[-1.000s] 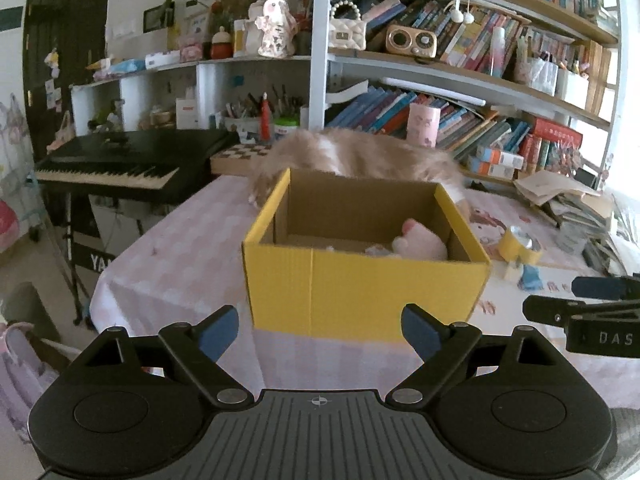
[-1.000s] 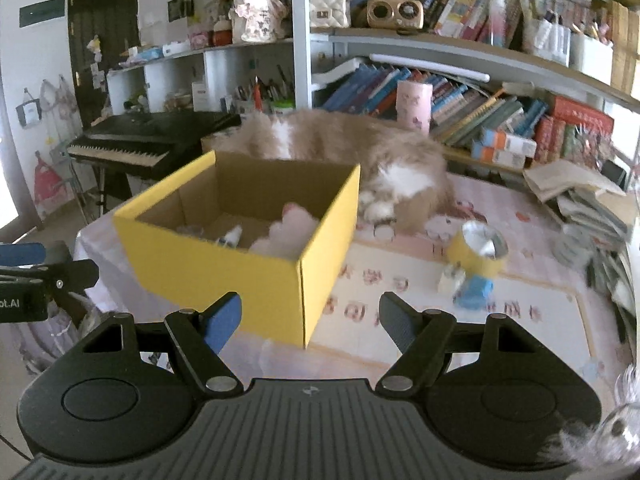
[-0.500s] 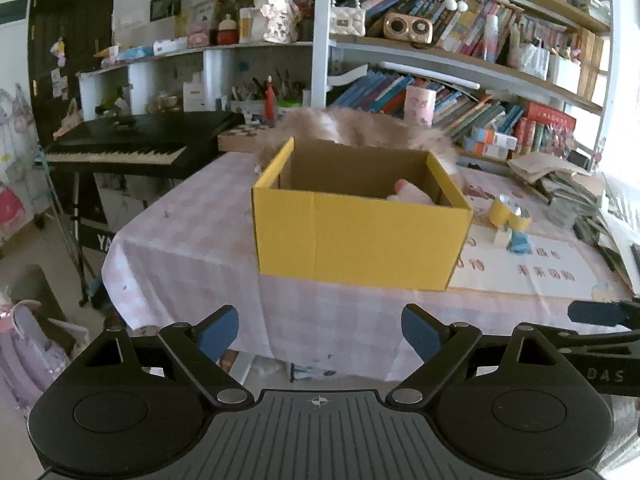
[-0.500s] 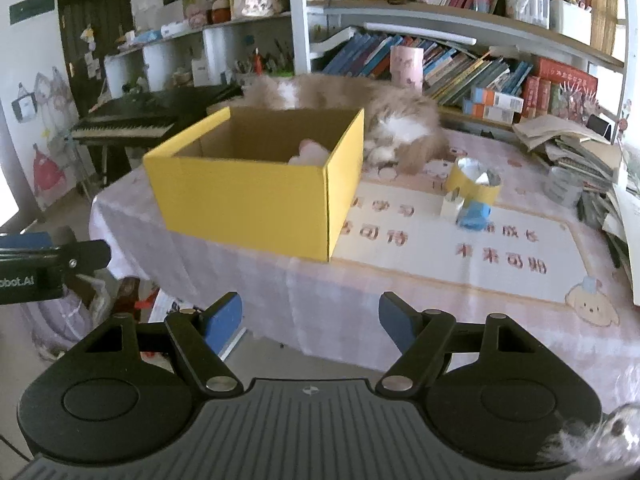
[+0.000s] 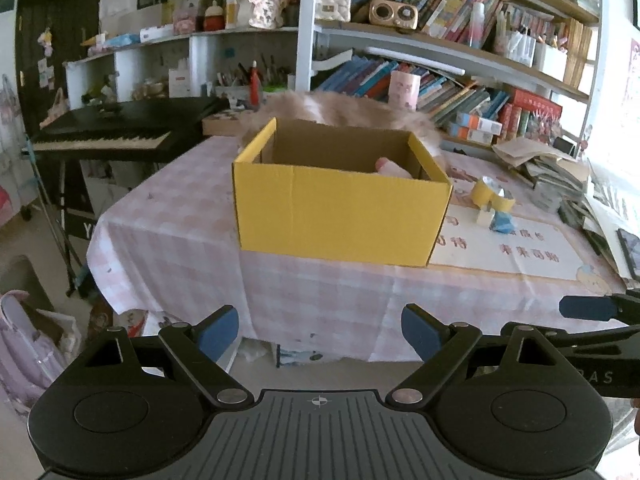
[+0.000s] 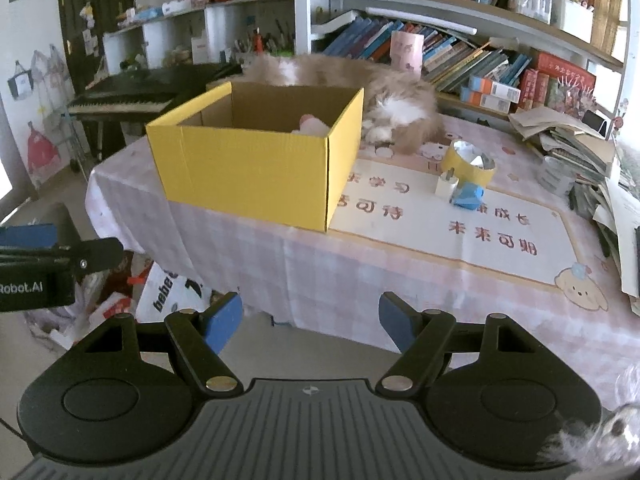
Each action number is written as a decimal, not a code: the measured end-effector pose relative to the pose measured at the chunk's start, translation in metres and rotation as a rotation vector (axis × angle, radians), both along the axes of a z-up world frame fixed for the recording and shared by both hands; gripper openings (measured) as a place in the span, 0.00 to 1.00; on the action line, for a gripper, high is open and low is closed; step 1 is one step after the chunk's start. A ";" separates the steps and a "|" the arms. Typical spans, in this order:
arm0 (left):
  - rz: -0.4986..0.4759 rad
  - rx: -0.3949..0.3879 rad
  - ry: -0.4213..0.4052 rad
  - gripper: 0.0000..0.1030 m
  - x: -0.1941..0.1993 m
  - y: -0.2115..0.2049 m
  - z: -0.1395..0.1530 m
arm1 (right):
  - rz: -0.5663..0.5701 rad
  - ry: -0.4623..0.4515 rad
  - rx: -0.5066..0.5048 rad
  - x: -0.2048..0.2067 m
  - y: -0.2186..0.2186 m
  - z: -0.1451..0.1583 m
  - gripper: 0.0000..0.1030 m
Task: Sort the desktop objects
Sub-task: 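Withdraw both tools from the yellow box toward the yellow tape roll, then lower the right tool onto the blue packet and close on it, then grasp the white plug with the left tool while the right tool holds the blue packet, then carry the white plug with the left tool while the right tool carries the blue packet to the yellow box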
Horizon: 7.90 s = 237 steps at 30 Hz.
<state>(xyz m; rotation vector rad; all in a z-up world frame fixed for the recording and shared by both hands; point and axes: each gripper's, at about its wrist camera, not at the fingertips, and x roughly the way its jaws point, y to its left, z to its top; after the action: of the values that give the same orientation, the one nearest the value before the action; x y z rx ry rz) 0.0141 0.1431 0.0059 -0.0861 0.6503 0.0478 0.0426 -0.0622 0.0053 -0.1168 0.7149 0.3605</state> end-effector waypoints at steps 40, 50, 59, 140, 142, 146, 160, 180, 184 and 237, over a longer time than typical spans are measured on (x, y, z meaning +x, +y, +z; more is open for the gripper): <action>-0.338 0.012 0.069 0.88 0.091 -0.135 -0.015 | -0.304 0.077 -0.033 0.044 -0.133 -0.014 0.69; -0.356 0.007 0.049 0.87 0.128 -0.177 -0.014 | -0.321 0.090 -0.023 0.079 -0.175 -0.014 0.65; -0.287 0.028 0.036 0.83 0.168 -0.199 -0.014 | -0.241 0.077 0.004 0.129 -0.196 -0.011 0.54; -0.225 0.017 0.108 0.25 0.288 -0.266 -0.047 | -0.001 0.125 0.162 0.250 -0.253 -0.034 0.24; -0.227 0.006 0.090 0.25 0.276 -0.263 -0.037 | 0.010 0.118 0.161 0.246 -0.251 -0.029 0.24; -0.236 -0.009 0.057 0.25 0.248 -0.254 -0.017 | 0.031 0.101 0.154 0.235 -0.246 -0.017 0.24; -0.214 -0.104 0.014 0.25 0.173 -0.197 0.015 | 0.062 0.081 0.160 0.176 -0.210 0.014 0.24; -0.293 -0.130 0.016 0.25 0.090 -0.128 0.014 | 0.041 0.089 0.121 0.088 -0.131 0.016 0.24; -0.310 -0.141 0.025 0.25 0.075 -0.112 0.013 | 0.045 0.096 0.117 0.070 -0.113 0.014 0.24; -0.048 -0.185 -0.069 0.25 0.056 0.023 0.035 | 0.320 0.093 0.150 0.062 0.034 0.034 0.24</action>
<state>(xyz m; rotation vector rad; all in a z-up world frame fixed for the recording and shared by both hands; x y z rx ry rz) 0.0697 0.1665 0.0413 -0.2496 0.5864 -0.0619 0.1048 -0.0284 0.0393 -0.0726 0.7600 0.7277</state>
